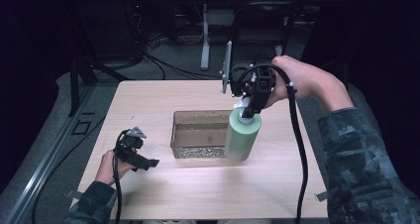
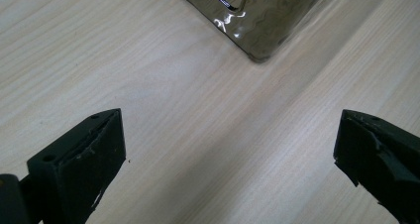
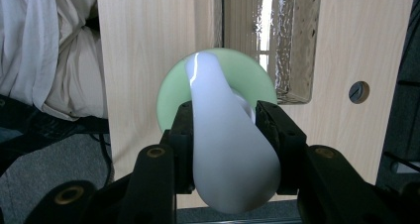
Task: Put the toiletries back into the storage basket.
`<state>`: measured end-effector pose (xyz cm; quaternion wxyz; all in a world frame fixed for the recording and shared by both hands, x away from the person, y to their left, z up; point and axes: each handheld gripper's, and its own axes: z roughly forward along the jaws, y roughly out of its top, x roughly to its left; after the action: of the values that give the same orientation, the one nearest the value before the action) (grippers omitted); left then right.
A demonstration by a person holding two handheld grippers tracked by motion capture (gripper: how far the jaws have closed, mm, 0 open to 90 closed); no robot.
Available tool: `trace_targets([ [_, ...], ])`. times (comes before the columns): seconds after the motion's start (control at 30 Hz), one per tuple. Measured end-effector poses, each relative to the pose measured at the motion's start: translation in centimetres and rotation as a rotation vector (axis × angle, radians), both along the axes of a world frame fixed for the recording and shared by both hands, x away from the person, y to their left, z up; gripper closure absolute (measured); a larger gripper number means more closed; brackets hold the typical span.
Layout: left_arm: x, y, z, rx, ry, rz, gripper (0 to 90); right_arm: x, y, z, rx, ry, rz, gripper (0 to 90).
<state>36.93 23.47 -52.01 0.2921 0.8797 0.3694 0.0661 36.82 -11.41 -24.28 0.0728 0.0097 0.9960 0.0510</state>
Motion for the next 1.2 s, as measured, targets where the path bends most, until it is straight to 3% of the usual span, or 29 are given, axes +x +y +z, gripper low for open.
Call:
trace_targets([
  [0.47, 0.0, -0.1, 0.0, 0.000, -0.002, 0.000, 0.0, 1.2, -0.1, 1.1, 0.010, -0.019, -0.033, 63.0],
  [1.2, 0.1, -0.2, 0.0, -0.001, 0.005, -0.012, 0.0, 3.6, 0.4, 1.6, 0.021, -0.044, -0.096, 62.9],
])
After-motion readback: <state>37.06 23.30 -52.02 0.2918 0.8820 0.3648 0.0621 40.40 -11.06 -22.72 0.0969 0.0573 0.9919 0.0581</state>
